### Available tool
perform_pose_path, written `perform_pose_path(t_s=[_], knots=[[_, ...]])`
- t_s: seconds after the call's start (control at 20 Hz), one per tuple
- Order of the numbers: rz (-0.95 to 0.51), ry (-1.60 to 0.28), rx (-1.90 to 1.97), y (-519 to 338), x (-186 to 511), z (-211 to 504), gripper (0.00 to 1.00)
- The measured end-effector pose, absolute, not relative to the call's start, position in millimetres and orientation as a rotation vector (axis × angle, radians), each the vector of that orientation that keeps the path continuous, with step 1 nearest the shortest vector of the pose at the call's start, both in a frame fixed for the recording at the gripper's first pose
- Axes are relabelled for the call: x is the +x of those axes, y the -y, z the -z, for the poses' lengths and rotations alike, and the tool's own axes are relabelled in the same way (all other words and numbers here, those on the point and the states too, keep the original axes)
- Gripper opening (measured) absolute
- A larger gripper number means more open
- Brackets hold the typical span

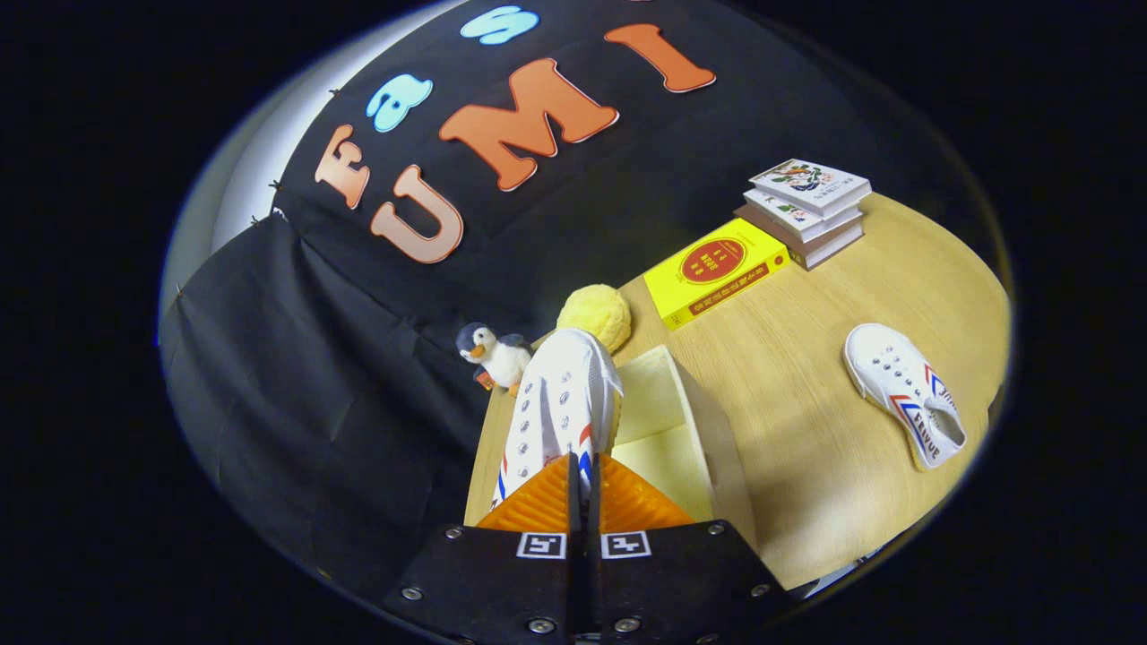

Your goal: Open the storage box then place both shoes into the box .Put the left shoe in first, then the right shoe, with the right side of both shoes facing outward in a uniform manner.

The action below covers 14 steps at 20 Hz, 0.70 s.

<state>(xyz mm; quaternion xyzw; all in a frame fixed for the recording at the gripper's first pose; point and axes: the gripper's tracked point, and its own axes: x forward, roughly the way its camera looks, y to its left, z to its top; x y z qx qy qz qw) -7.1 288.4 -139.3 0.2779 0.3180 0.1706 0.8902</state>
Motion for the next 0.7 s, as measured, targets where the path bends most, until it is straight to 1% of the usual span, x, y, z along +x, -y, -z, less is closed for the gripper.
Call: perform_pose_path(t_s=[0.3, 0.7], knots=[[-0.322, -0.753, 0.563, -323.6, -8.6, 188.5, 0.0], [-0.327, -0.766, 0.483, -345.8, -9.9, 209.7, 0.0]])
